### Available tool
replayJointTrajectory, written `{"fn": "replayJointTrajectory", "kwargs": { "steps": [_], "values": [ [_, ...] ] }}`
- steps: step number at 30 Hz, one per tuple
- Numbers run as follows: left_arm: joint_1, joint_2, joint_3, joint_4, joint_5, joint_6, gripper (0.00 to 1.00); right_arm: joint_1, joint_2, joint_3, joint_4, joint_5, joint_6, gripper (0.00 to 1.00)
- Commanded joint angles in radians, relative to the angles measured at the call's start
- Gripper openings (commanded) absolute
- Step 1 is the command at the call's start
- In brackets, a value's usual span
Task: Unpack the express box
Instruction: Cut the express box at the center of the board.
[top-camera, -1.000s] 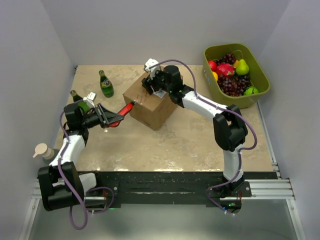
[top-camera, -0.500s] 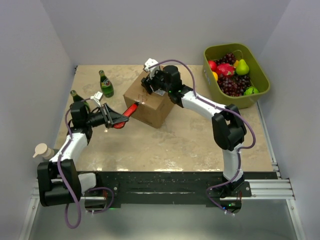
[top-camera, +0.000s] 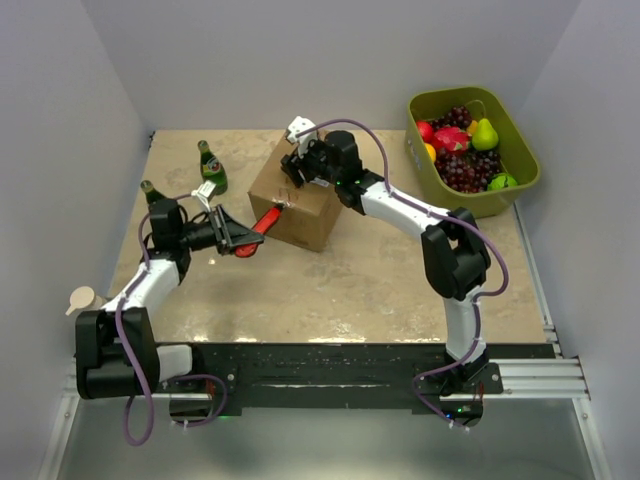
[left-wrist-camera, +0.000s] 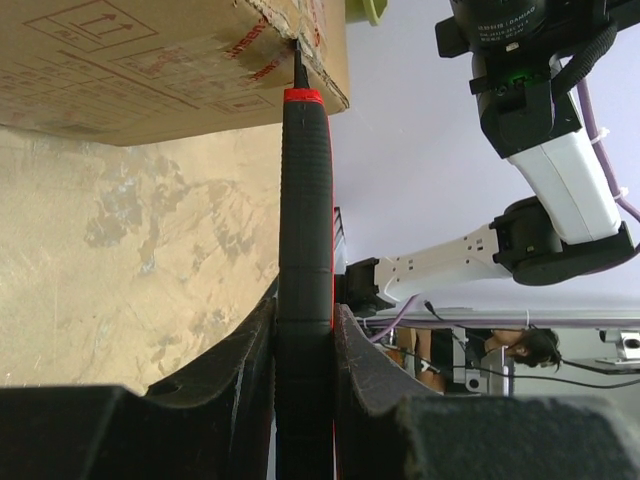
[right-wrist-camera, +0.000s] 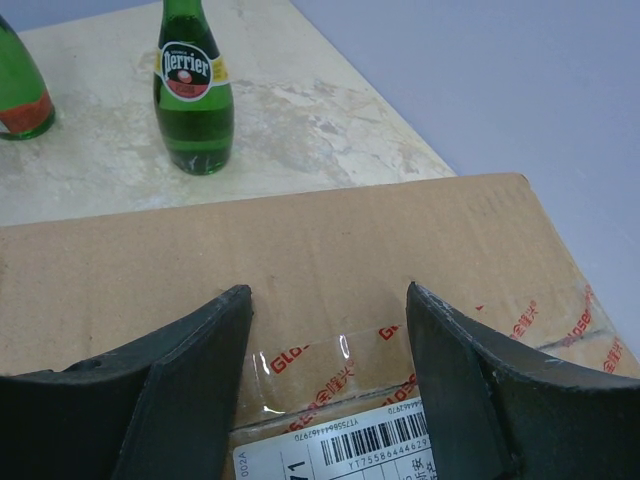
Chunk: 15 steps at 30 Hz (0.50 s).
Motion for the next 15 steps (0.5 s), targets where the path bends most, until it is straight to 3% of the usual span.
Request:
{"fn": "replayJointTrajectory", "kwargs": {
  "steps": [1,15],
  "values": [
    [-0.043,0.009,0.054,0.062,0.091,-0.014,0.0,0.052,0.142,-0.079,-0.349,-0.009,-0.019,0.68],
    [-0.106,0.066,0.088,0.107,0.105,-0.025,0.0,0.055,0.151,-0.082,-0.347,-0.006,-0.016,0.64]
  ]
}}
